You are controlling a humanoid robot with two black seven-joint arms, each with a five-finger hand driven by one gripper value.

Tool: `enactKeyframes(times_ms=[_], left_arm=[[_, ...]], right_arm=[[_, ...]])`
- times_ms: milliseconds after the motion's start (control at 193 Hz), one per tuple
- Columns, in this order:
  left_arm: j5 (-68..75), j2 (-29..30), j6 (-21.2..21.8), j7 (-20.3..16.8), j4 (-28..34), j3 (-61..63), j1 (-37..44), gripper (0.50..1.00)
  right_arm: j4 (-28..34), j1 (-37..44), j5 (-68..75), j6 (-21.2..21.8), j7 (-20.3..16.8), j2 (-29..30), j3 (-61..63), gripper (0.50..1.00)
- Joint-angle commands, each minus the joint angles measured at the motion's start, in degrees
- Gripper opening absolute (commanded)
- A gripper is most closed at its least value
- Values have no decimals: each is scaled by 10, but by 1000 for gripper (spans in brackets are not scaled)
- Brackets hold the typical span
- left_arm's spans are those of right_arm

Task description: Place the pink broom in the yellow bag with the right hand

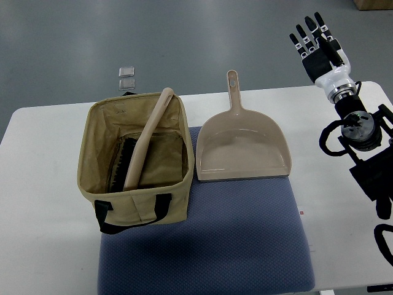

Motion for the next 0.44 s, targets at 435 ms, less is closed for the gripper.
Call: enactKeyframes(times_ms=[435], left_arm=[[-1,0,0,0,1,1,0,1000]], right_arm=[[-7,-10,2,2,1,13,18,928]])
